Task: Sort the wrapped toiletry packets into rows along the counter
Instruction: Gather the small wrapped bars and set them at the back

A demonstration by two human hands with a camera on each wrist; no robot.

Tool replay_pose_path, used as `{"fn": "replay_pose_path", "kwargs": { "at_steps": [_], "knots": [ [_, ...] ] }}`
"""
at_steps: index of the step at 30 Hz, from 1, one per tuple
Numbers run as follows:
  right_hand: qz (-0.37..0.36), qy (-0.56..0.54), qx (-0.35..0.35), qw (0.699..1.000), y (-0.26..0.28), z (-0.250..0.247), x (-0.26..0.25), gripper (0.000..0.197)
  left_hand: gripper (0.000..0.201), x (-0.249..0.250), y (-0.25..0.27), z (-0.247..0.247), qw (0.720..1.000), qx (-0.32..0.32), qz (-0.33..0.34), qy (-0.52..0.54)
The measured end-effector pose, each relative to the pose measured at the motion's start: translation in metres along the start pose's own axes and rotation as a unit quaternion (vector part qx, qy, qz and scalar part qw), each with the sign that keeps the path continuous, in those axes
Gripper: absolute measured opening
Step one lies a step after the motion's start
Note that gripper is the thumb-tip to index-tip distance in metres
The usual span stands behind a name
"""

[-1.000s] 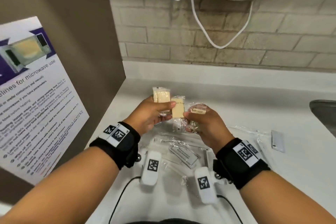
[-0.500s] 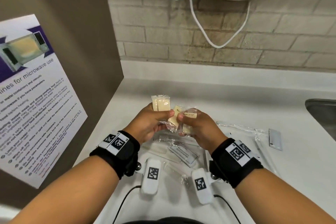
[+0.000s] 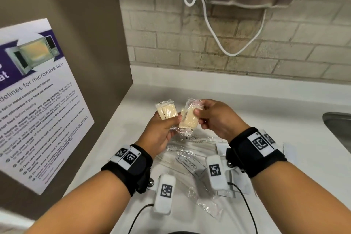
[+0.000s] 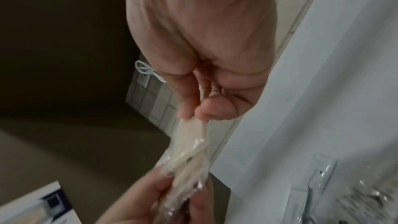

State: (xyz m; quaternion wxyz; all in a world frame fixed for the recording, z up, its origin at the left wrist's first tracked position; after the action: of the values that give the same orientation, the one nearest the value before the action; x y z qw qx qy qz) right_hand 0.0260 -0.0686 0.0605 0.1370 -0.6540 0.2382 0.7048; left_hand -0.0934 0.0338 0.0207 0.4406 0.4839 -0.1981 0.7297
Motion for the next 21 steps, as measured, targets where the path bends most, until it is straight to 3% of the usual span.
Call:
{"fn": "replay_pose_path", "kwargs": {
  "at_steps": [4, 9, 13, 16, 19, 21],
  "knots": [
    [-0.020, 0.075, 0.027, 0.997, -0.003, 0.001, 0.002, 0.038, 0.022, 0.000, 0.002, 0.001, 1.000, -0.013, 0.009, 0.003],
    [-0.003, 0.086, 0.051, 0.995, -0.006, 0.007, 0.012, 0.036, 0.029, -0.002, 0.001, -0.003, 1.000, -0.022, 0.018, -0.008],
    [0.064, 0.104, 0.007, 0.993, -0.022, 0.015, 0.025, 0.027, 0.023, 0.001, -0.005, -0.012, 1.000, -0.016, -0.010, -0.020],
    [0.074, 0.111, 0.014, 0.991, -0.051, 0.016, 0.026, 0.017, 0.010, 0.006, -0.011, -0.039, 0.998, 0.026, -0.060, -0.009],
    [0.081, 0.138, 0.042, 0.986, -0.090, 0.022, 0.025, 0.019, 0.022, 0.008, -0.011, -0.071, 0.991, 0.071, -0.116, 0.019],
    [0.099, 0.191, 0.030, 0.976, -0.118, 0.036, 0.028, 0.019, 0.025, 0.009, -0.013, -0.095, 0.989, 0.099, -0.112, 0.022]
  ]
}}
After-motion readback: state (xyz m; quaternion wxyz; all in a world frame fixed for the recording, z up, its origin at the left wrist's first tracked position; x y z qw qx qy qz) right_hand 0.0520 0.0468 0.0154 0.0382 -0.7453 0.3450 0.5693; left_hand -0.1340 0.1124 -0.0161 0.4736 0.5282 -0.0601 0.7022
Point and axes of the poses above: each hand's wrist, its own y-axis away from the middle knuckle, its own z-axis out of the palm, x = y × z, the point moved 6 cm from there along -y, towards the middle knuckle, and after that the axes turned 6 degrees about -x, right-handed, at the moved point
